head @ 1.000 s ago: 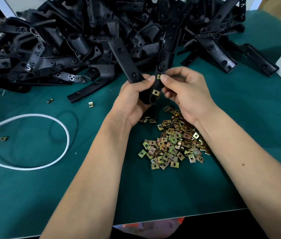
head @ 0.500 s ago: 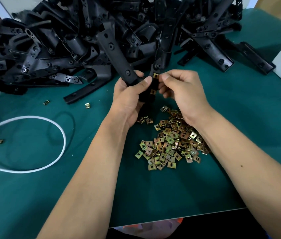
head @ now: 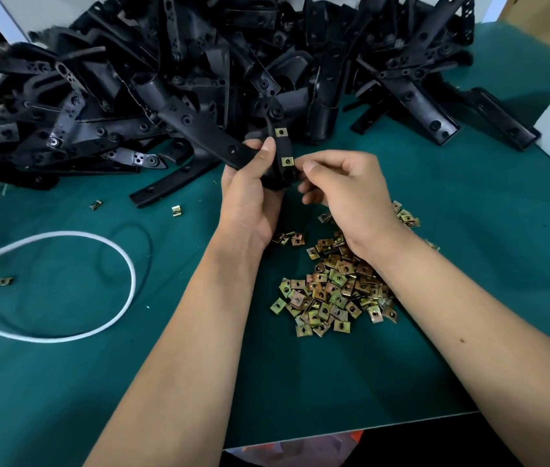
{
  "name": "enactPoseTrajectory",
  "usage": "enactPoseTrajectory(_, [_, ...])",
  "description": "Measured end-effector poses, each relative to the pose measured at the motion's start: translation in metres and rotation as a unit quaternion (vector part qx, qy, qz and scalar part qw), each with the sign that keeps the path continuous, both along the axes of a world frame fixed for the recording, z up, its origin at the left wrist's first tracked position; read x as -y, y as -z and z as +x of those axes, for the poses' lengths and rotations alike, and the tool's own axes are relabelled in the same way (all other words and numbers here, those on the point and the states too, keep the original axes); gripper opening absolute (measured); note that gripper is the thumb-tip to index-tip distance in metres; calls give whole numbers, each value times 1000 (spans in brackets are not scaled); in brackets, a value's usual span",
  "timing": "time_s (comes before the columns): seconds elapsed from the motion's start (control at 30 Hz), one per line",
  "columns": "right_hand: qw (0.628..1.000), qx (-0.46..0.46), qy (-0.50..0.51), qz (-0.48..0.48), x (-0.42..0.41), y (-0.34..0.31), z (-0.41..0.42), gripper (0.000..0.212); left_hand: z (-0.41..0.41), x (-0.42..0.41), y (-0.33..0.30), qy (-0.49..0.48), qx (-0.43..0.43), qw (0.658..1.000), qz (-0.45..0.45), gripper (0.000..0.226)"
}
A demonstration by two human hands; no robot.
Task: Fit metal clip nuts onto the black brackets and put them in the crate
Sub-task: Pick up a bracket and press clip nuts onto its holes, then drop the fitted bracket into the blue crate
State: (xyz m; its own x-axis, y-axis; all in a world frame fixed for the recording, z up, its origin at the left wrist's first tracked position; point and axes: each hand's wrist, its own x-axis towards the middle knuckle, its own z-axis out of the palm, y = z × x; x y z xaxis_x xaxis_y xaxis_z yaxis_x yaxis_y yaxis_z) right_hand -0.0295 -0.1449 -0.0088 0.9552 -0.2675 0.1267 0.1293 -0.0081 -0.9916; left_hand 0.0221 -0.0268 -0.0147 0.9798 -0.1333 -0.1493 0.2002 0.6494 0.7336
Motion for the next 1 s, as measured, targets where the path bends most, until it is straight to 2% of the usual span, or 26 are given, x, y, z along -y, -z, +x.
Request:
enactPoseTrajectory(0.1, [999, 5, 5, -34, 2, 1, -1, 14, -2, 3, 0, -2, 8, 1000, 3, 17])
enactPoseTrajectory(0.27, [988, 34, 31, -149, 5, 0, -2, 7, -6, 11, 0, -2, 42, 998, 37, 21])
enactPoseTrajectory(0.37, [976, 26, 42, -213, 3, 1, -1, 18, -5, 15, 3, -40, 60, 997, 41, 23])
enactPoseTrajectory(0.47, [973, 16, 80, -217, 1, 3, 0, 25, -7, 19, 4, -44, 66, 995, 65, 23])
enactPoseTrajectory(0.67, [974, 11, 132, -183, 9, 5, 4, 23, -9, 25, 2, -14, 84, 995, 51, 25])
enactPoseTrajectory(0.83, [972, 36, 114, -200, 10, 1, 4, 24, -12, 22, -3, -7, 83, 996, 44, 25])
enactPoseTrajectory(0.93, [975, 5, 76, -208, 9, -1, 2, 22, -14, 19, -7, -20, 77, 996, 50, 24])
enactPoseTrajectory(1.0, [983, -16, 50, -174, 10, -5, 0, 25, -17, 18, -8, -17, 79, 996, 50, 16])
